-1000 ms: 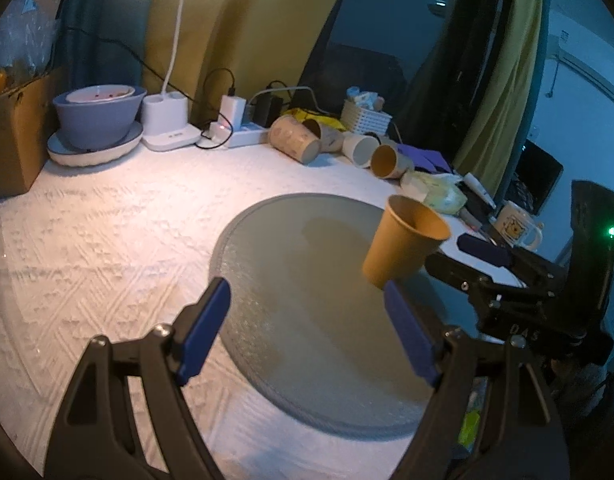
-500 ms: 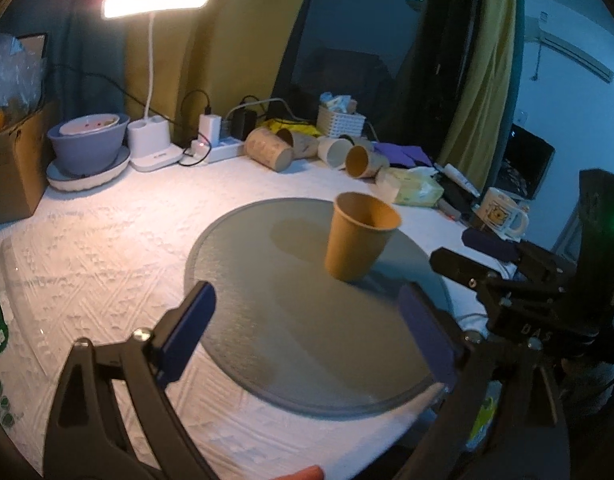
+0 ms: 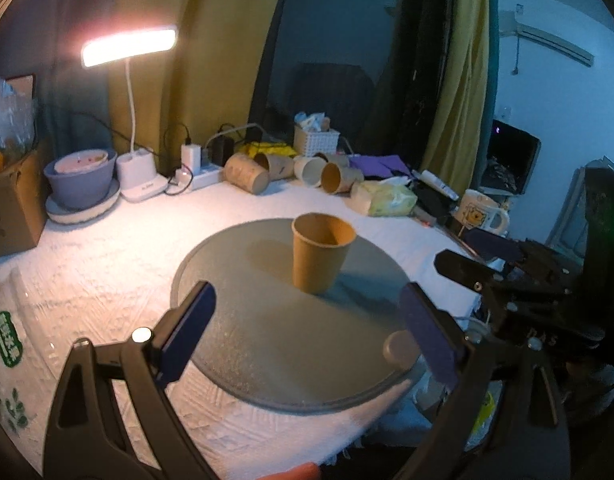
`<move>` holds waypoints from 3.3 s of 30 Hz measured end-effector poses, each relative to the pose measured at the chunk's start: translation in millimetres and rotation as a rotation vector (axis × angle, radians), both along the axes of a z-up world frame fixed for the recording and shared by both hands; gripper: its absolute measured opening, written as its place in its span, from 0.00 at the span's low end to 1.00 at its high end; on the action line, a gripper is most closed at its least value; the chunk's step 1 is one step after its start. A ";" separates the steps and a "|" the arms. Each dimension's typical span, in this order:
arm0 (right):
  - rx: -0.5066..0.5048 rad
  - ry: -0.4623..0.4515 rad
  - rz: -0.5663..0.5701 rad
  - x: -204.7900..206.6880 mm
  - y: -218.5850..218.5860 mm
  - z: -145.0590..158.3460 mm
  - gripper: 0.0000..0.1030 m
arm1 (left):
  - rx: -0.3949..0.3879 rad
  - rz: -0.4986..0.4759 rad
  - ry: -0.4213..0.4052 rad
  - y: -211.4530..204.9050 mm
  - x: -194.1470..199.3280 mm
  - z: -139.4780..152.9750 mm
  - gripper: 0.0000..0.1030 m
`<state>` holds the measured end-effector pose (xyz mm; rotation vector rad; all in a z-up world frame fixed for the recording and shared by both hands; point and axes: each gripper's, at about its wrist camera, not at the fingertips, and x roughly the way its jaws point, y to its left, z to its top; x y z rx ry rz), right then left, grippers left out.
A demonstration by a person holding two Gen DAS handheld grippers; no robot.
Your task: Flip cup upright
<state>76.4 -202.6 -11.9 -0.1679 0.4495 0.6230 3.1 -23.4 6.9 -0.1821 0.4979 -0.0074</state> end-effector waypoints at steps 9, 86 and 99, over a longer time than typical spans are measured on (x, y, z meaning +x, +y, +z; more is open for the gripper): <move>0.026 -0.059 -0.017 -15.7 -14.4 22.4 0.69 | 0.063 0.004 -0.071 -9.2 -14.6 25.3 0.91; 0.067 -0.174 0.016 -60.8 -24.9 68.4 0.69 | 0.154 -0.005 -0.316 -18.3 -69.9 75.6 0.92; 0.066 -0.168 0.016 -62.1 -23.1 63.6 0.69 | 0.152 -0.012 -0.313 -19.8 -70.6 71.5 0.92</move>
